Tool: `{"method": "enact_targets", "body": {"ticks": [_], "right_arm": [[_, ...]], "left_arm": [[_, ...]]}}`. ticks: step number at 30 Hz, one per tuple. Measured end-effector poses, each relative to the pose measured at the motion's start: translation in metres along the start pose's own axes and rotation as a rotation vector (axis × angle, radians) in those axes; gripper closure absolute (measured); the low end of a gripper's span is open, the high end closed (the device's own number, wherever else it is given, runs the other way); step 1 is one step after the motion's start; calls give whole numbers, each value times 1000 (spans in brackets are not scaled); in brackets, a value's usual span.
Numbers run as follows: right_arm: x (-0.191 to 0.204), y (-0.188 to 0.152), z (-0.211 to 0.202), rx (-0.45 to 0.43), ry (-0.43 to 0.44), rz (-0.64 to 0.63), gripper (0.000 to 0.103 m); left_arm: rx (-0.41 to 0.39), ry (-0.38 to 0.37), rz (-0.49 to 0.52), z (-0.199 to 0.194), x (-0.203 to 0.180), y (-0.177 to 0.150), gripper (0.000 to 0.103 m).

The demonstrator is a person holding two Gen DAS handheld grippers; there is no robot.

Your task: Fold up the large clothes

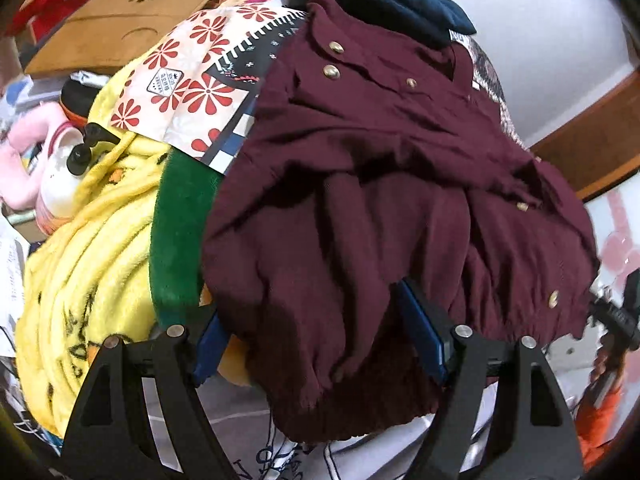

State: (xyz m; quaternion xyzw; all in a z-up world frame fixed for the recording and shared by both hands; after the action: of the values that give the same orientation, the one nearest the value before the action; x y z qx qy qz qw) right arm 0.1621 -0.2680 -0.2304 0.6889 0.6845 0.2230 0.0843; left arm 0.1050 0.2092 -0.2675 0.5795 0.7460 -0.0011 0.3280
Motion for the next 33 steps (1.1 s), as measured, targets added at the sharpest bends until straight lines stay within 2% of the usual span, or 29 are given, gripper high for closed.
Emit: {"method": "enact_targets", "body": {"ticks": [2,4,5,6,7,8,9,11,16,19,21,24,27,30,33], "right_arm": [[4,-1,-3,-12,23,-15,40],[9,-3,-4,-26,46,-33,48],[9,-3,-5,-33,52,-36,51],[10,-3,-6,-37,63,-40,62],[11,-2,-6,-38,73,-43,79],[12,0,-7,-34,99,-44,86],[13,2,-7,-27,120,-40,91],[17,8,-12,-36,146,-48,93],[30,40,-41,-147,211,-78,95],[31,74,-53,-216,257,-62,95],[31,96,-56,-252,258,-49,96],[27,134,-48,-279,246,-1,96],[19,167,-28,-280,201,43,96],[7,193,5,-253,141,99,96],[-12,212,45,-180,103,151,96]], "left_arm": [[-12,3,8,-4,-6,-2,38],[-46,11,-7,-13,-10,-1,62],[-60,9,-15,-17,-12,1,67],[-79,4,-16,-22,-15,3,76],[-91,-4,-14,-25,-16,6,89],[-101,-19,-15,-28,-20,10,92],[-114,-30,-10,-32,-24,14,93],[-142,-43,19,-40,-37,25,95],[-227,-74,128,-70,-74,59,97],[-294,-160,130,-89,-93,95,98],[-328,-175,139,-95,-100,118,98],[-370,-149,149,-91,-108,157,98],[-382,-114,130,-71,-103,193,98],[-378,-53,93,-42,-90,231,98],[-345,0,35,-5,-68,260,98]]}}
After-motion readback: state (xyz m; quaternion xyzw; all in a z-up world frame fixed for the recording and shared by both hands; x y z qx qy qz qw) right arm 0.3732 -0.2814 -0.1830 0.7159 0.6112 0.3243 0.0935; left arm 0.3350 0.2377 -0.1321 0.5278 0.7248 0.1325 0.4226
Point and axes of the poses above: each gripper's, at about its wrist camera, not at the fingertips, and z roughly the way its jaws point, x to its left, y to its top, the point moved 2 cm from there along z, roughly the way its jaws point, and after that the axes turned 9 degrees about -y, right-handed, at the moved point
